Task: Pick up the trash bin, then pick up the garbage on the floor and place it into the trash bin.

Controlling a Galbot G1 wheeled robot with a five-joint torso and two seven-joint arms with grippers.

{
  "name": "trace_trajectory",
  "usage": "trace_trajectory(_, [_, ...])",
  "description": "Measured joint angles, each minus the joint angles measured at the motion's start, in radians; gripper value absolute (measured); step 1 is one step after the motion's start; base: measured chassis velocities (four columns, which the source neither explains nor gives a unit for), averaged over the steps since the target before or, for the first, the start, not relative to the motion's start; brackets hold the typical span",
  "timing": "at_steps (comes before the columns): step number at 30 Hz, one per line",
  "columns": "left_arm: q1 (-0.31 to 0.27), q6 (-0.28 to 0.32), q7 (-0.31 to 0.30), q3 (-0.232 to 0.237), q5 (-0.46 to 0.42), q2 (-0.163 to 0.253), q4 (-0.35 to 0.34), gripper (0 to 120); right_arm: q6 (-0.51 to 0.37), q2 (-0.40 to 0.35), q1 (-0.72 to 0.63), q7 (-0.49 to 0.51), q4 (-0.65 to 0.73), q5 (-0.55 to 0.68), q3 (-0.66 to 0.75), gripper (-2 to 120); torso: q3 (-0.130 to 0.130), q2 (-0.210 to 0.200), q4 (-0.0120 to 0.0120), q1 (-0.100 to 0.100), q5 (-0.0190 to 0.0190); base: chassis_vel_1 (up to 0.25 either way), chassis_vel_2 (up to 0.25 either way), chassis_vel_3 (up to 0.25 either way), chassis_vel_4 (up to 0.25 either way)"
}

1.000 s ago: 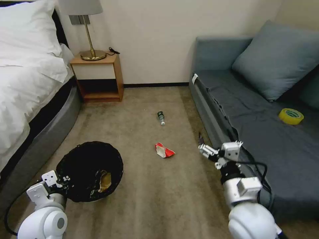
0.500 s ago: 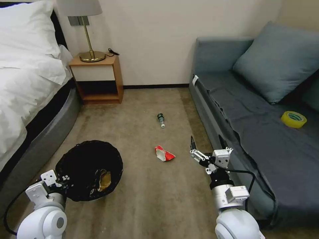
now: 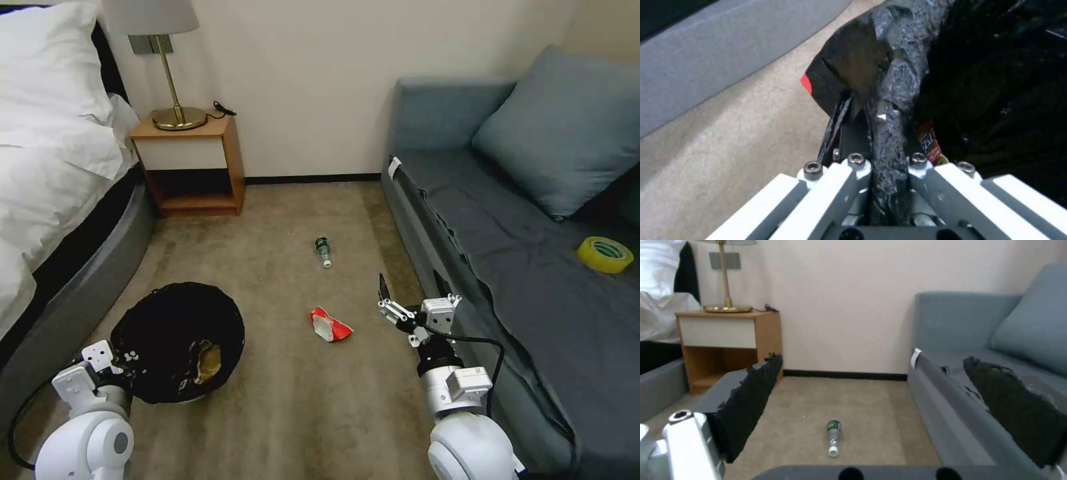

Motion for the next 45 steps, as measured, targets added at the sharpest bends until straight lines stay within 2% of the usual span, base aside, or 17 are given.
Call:
trace_trajectory(16, [-0.004,0.0,0.0,-0.004,-0.002,-0.002,0.01,2,-0.007,-0.007,0.011,-0.006,-0.017,0.004,-0.006,100,0.0,0.0,0.0,0.0,0.0,-0.12,0.127,0.124,-0.126])
trace_trajectory(24, [0.003,-0.008,0.001,-0.004,0.0,-0.008,0.01,2,0.013,-0.032,0.032,-0.027,-0.03,0.015,-0.02,100,0.0,0.0,0.0,0.0,0.0,-0.12,0.129,0.126,-0.119])
trace_trajectory(28, [0.004,-0.009,0.002,-0.005,0.002,-0.01,0.011,2,0.014,-0.069,0.085,-0.053,-0.053,0.074,-0.052,100,0.0,0.0,-0.0001,0.0,0.0001,-0.031,0.039,0.044,-0.051])
trace_trajectory(30, [0.005,-0.01,0.002,-0.006,0.006,-0.012,0.013,2,-0.052,-0.121,0.17,-0.048,-0.077,0.187,-0.127,100,0.0,0.0,-0.0001,0.0,0.0001,0.0,0.0,0.0,0.0])
trace_trajectory(31, [0.005,-0.01,0.002,-0.006,0.006,-0.012,0.013,2,-0.052,-0.121,0.17,-0.048,-0.077,0.187,-0.127,100,0.0,0.0,-0.0001,0.0,0.0001,0.0,0.0,0.0,0.0])
trace_trajectory(34, [0.005,-0.011,0.002,-0.007,0.015,-0.016,0.02,2,-0.145,-0.188,0.348,-0.031,-0.146,0.354,-0.286,100,0.0,0.0,0.0002,0.0,0.0,0.0,0.0,0.0,0.0])
trace_trajectory(36, [0.004,-0.011,0.002,-0.007,0.016,-0.017,0.021,2,-0.154,-0.194,0.371,-0.03,-0.158,0.371,-0.306,100,0.0,0.0,0.0002,0.0,0.0001,0.0,0.0,0.0,0.0])
trace_trajectory(39, [0.001,-0.014,0.002,-0.005,0.026,-0.023,0.031,2,-0.265,-0.231,0.553,-0.016,-0.257,0.568,-0.47,100,0.0,0.0,-0.0001,0.0,0.0002,0.0,0.0,0.0,0.0])
trace_trajectory(40, [0.001,-0.014,0.002,-0.005,0.026,-0.023,0.031,2,-0.265,-0.231,0.553,-0.016,-0.257,0.568,-0.47,100,0.0,0.0,-0.0001,0.0,0.0002,0.0,0.0,0.0,0.0])
trace_trajectory(42, [0.0,-0.016,0.003,-0.005,0.034,-0.027,0.036,2,-0.391,-0.249,0.692,-0.028,-0.322,0.731,-0.571,100,0.0,0.0,0.0001,0.0,-0.0001,0.0,0.0,0.0,0.0])
trace_trajectory(45, [0.001,-0.018,0.004,-0.006,0.038,-0.029,0.038,2,-0.463,-0.252,0.761,-0.042,-0.353,0.793,-0.622,100,0.0,0.0,0.0003,0.0,-0.0001,0.0,0.0,0.0,0.0])
